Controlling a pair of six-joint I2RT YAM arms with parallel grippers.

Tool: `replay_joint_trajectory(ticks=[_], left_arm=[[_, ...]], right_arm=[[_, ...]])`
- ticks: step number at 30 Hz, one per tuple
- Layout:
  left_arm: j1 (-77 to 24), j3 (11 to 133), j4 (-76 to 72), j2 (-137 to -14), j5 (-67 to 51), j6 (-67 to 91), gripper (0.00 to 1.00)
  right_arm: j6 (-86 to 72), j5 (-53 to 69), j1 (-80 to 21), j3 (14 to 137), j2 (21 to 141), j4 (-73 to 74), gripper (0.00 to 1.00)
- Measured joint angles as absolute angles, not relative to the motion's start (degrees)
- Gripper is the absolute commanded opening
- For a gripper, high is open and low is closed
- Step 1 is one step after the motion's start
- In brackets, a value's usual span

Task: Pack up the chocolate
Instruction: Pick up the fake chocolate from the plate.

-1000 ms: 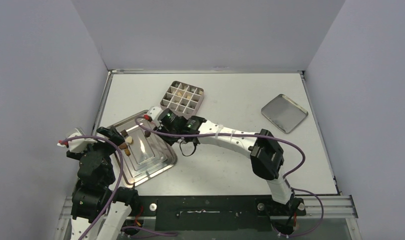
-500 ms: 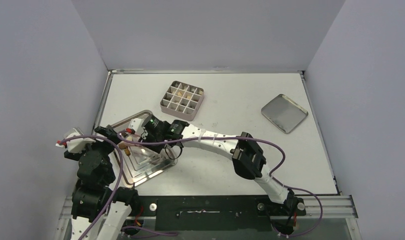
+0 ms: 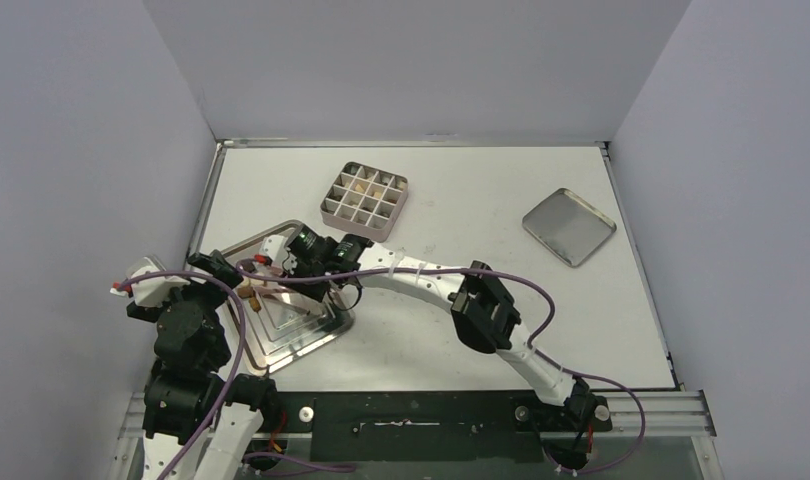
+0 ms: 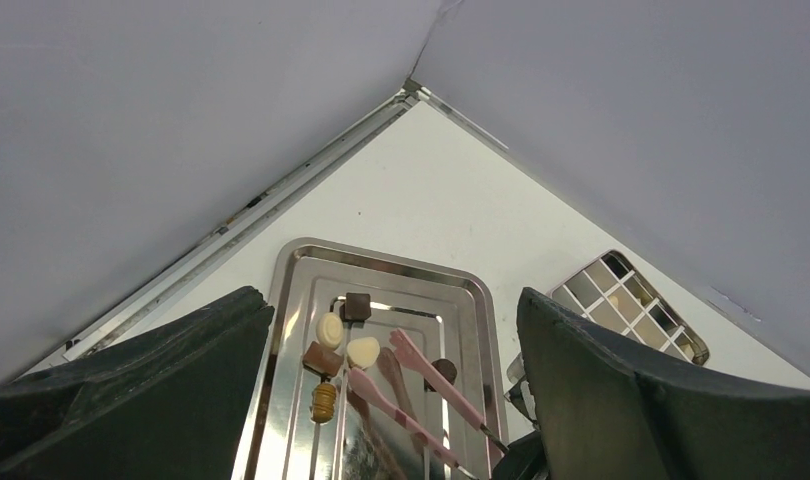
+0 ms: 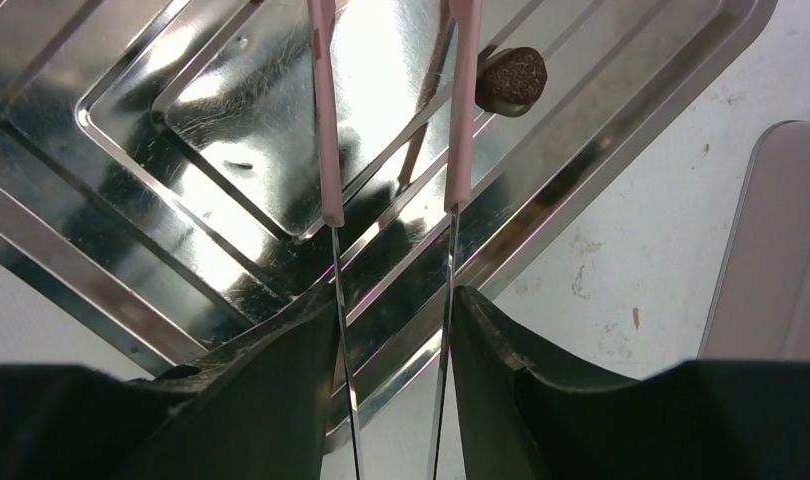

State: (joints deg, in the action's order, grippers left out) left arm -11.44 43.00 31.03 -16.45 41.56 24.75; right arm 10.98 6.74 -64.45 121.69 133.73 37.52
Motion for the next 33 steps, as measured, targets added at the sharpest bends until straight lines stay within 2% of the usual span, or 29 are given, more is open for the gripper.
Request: replay_joint_trajectory(ticks=[26, 33], left_arm=[[-11.4, 43.0, 30.6, -16.4, 41.8, 24.6, 0.92], [-11.4, 43.0, 30.6, -16.0, 41.8, 24.6, 0.92]], right_arm=[[11.2, 11.5, -61.8, 128.0, 140.5, 37.8, 0.38], [11.1, 11.9, -61.9, 128.3, 140.5, 37.8, 0.27]])
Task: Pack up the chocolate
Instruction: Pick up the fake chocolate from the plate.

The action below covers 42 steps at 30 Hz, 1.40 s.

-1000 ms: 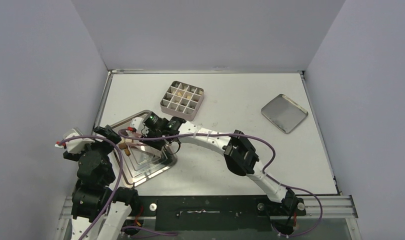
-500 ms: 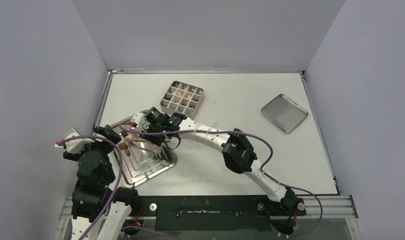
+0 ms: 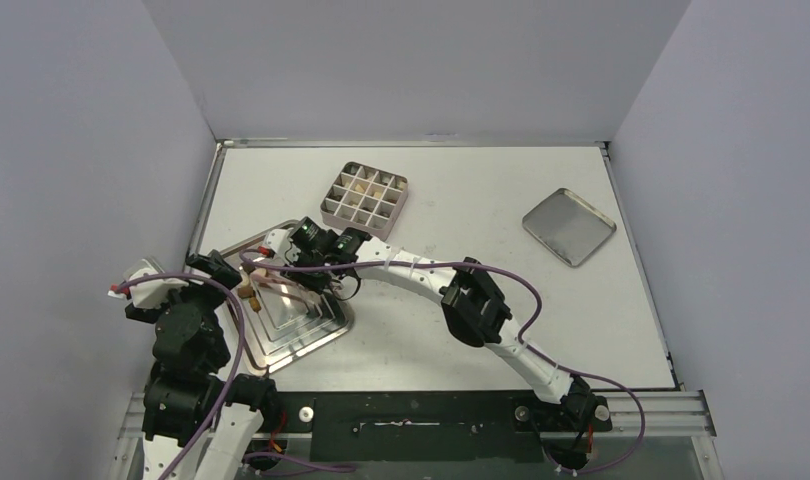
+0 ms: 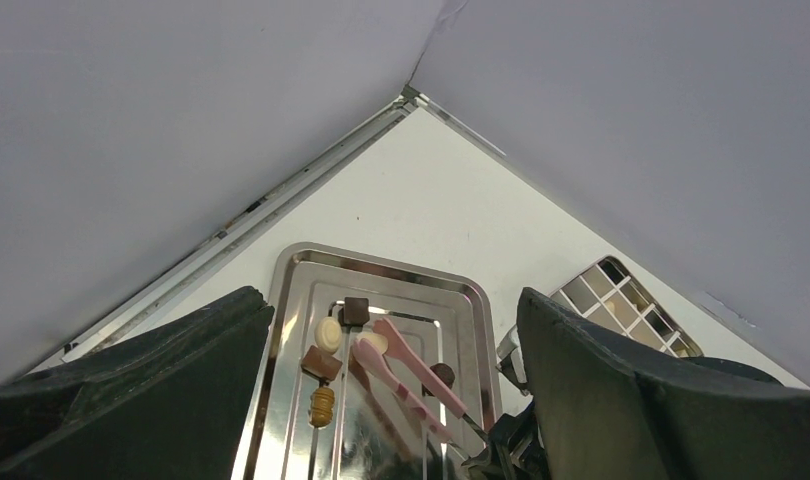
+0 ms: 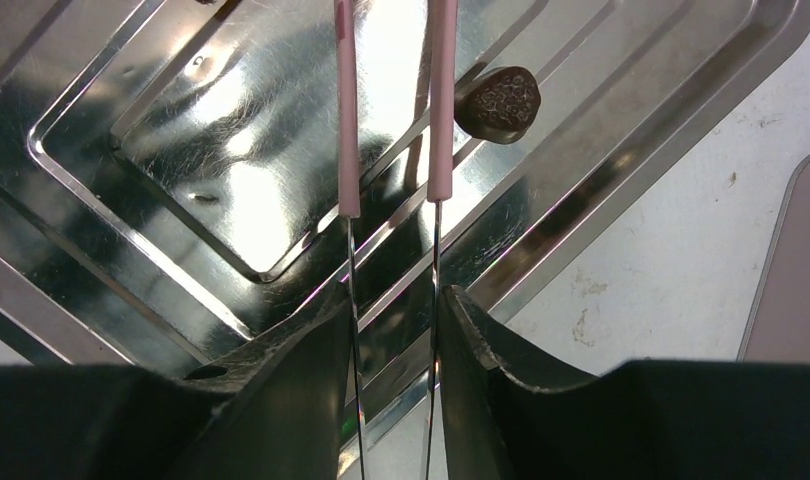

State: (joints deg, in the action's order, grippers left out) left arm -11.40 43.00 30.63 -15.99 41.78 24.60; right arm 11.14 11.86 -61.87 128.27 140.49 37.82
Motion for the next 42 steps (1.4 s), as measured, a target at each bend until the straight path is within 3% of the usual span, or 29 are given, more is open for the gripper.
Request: replay_joint_trajectory(ticks=[13, 30, 42], left_arm=[[-11.4, 42.8, 30.5, -14.6, 41.6, 24.6, 0.92], [-11.4, 41.6, 29.5, -12.8, 39.8, 24.6, 0.92], [-11.7, 41.4, 29.3, -11.7, 38.9, 24.3, 0.92]], right_arm=[[8.9, 11.4, -62.0, 122.5, 138.4, 35.4, 0.19], [2.4, 6.2, -62.6, 101.2, 114.3, 30.9, 0.16], [0.7, 1.0, -49.3, 94.7, 110.1, 33.2, 0.16]])
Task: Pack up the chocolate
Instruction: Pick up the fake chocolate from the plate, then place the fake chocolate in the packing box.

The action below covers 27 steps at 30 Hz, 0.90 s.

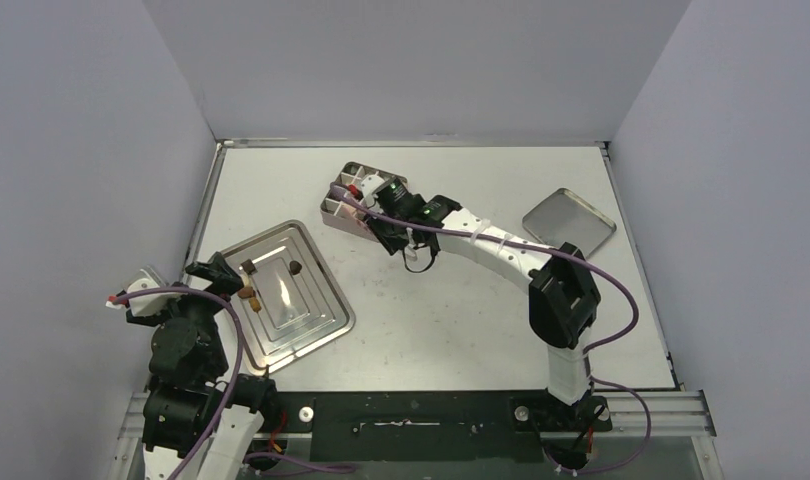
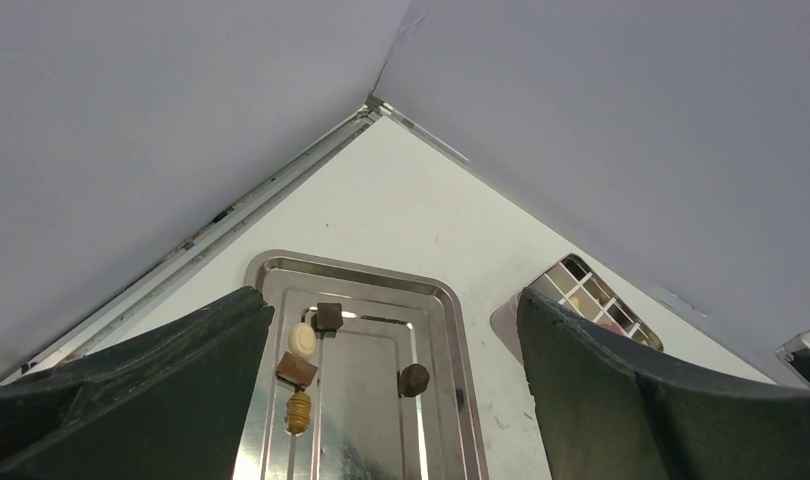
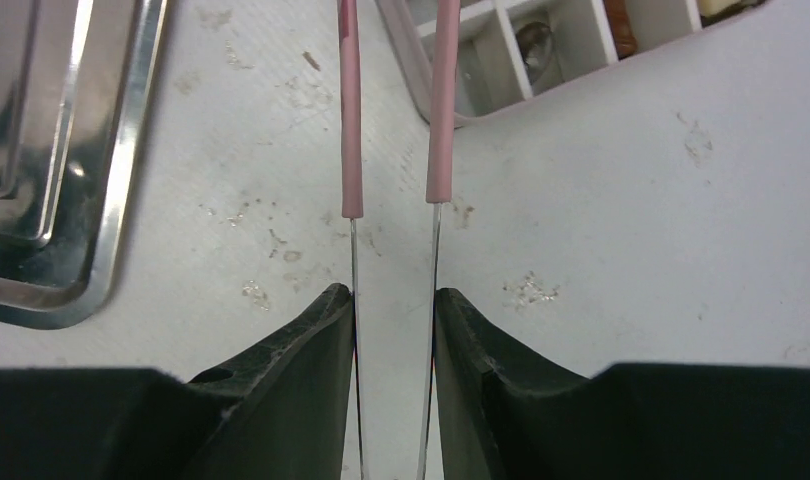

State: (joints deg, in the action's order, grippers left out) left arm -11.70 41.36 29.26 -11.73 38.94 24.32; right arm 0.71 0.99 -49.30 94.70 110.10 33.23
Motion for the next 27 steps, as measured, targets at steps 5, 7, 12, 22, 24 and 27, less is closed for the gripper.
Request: replay_joint_trajectory(ticks=[5, 7, 12, 22, 24, 27], left_arm=[[-12.0, 41.2, 29.2, -11.7, 38.5, 24.3, 0.92], [-12.2, 41.1, 29.3, -11.7, 38.5, 24.3, 0.92], [-12.4, 41.1, 29.2, -11.3, 38.5, 24.2, 0.92], [-12.7, 41.1, 29.2, -11.3, 38.5, 23.7, 0.92], [-12.7, 41.1, 29.2, -11.2, 38.5, 23.7, 0.92], [-12.7, 41.1, 29.2, -11.2, 38.5, 23.7, 0.92]], right_arm=[[0.6, -0.7, -46.7, 94.3, 110.0, 34.8, 0.17], [0.6, -0.9, -46.3, 94.2, 110.0, 34.9, 0.17], [0.2, -1.3, -45.4, 92.9, 110.0, 35.3, 0.17], [-0.8, -2.5, -45.0, 91.4, 110.0, 36.4, 0.18], [-1.0, -2.8, -45.0, 90.9, 109.9, 36.3, 0.2], [-1.2, -3.1, -45.0, 90.0, 109.3, 36.4, 0.22]])
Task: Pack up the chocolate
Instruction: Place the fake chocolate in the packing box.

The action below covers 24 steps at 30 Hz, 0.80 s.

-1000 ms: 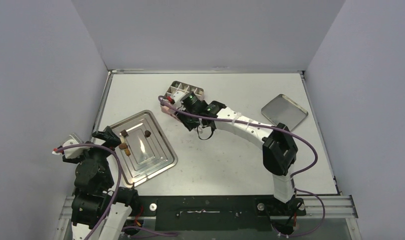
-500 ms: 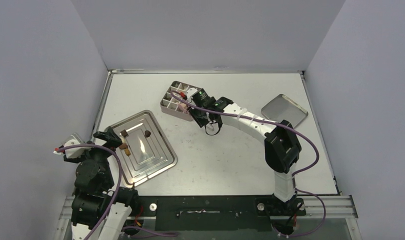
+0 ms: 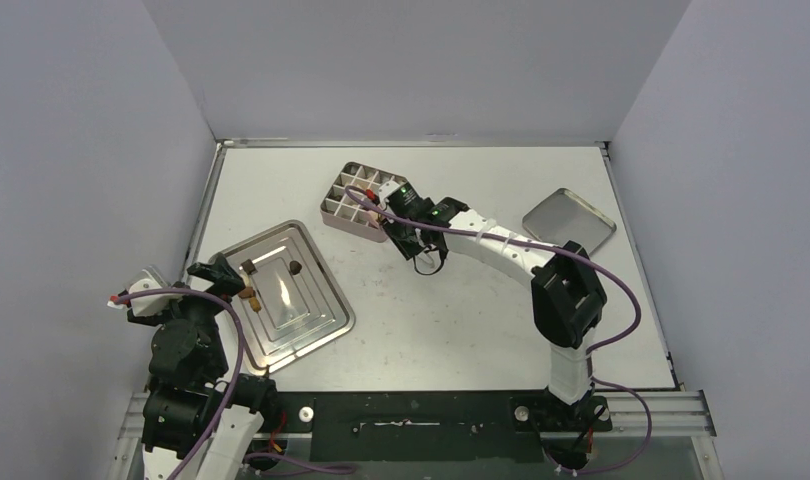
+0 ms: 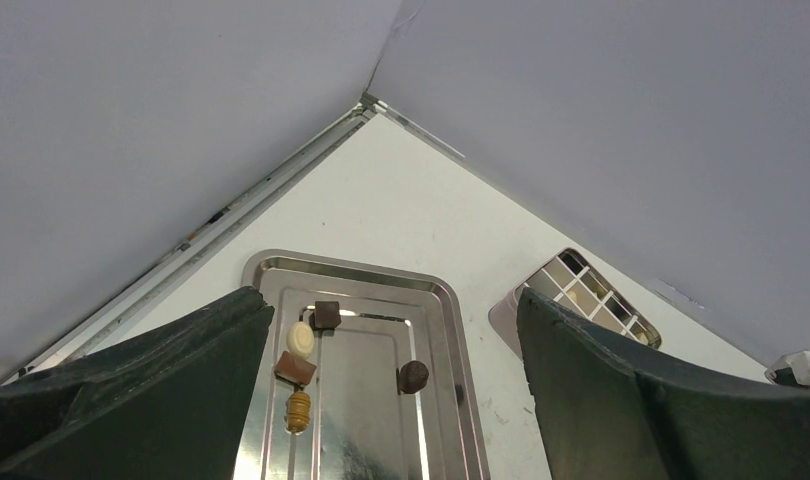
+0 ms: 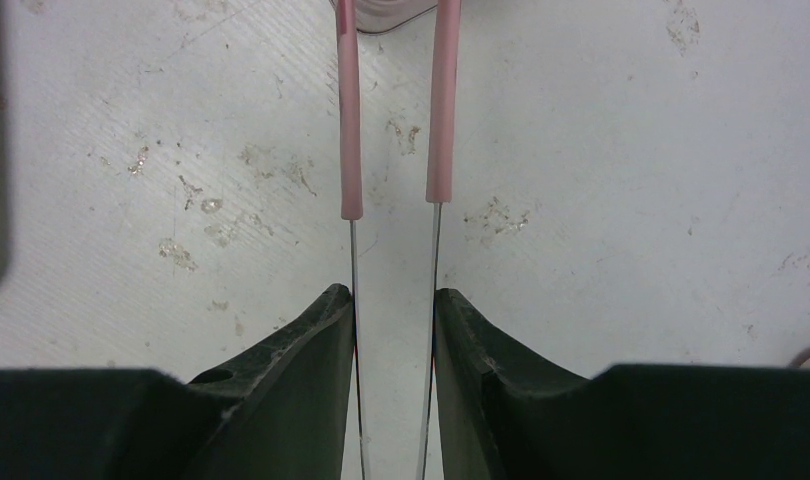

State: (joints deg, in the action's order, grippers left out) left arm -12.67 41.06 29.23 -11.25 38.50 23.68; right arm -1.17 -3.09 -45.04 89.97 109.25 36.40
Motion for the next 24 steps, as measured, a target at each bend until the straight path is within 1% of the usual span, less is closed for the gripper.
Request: replay_joint_trajectory(ticks=[6, 24], left_arm=[[-12.7, 41.1, 29.2, -11.2, 38.5, 23.7, 0.92], [-12.6, 41.1, 29.3, -10.9, 38.5, 23.6, 0.92]], right_arm=[[-1.5, -3.2, -45.0, 89.3, 107.8, 36.8, 0.31], [-2.3, -3.2, -45.1, 91.1, 107.8, 37.6, 0.35]])
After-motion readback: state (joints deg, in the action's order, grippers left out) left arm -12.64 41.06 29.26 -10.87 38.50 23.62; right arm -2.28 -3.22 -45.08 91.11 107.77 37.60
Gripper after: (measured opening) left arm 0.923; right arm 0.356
